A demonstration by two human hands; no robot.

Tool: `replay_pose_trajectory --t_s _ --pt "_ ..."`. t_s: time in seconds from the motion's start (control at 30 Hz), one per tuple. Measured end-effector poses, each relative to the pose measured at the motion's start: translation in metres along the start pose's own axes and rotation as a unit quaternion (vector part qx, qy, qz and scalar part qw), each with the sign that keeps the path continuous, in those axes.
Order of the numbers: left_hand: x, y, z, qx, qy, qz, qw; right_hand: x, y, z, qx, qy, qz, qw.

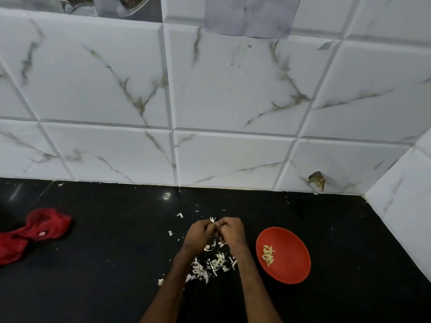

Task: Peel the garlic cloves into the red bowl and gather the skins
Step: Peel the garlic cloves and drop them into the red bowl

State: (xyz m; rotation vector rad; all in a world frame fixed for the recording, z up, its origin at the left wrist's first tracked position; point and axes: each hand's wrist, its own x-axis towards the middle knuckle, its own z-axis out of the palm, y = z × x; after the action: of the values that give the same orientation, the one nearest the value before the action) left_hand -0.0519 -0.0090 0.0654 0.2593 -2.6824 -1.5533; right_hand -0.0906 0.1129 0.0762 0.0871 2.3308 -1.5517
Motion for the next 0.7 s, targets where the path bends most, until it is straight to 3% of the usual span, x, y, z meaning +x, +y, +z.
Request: replay_pose_trajectory --t_s 0.3,0.5,0.7 --pt "-0.011 -0.014 0.014 -0.088 0.021 -0.017 0.996 -0.010 0.006 0.000 0.042 -0.029 0.028 0.998" --pt "-0.011 -0.011 0.010 -0.158 0.012 -0.042 0.986 -0.011 0.003 -0.003 0.042 -0.058 -0.004 0.997" --pt "-0.008 -0.005 0.003 -0.163 -0.015 -0.011 0.987 -0.007 -0.003 -0.011 0.049 -0.065 -0.022 0.996"
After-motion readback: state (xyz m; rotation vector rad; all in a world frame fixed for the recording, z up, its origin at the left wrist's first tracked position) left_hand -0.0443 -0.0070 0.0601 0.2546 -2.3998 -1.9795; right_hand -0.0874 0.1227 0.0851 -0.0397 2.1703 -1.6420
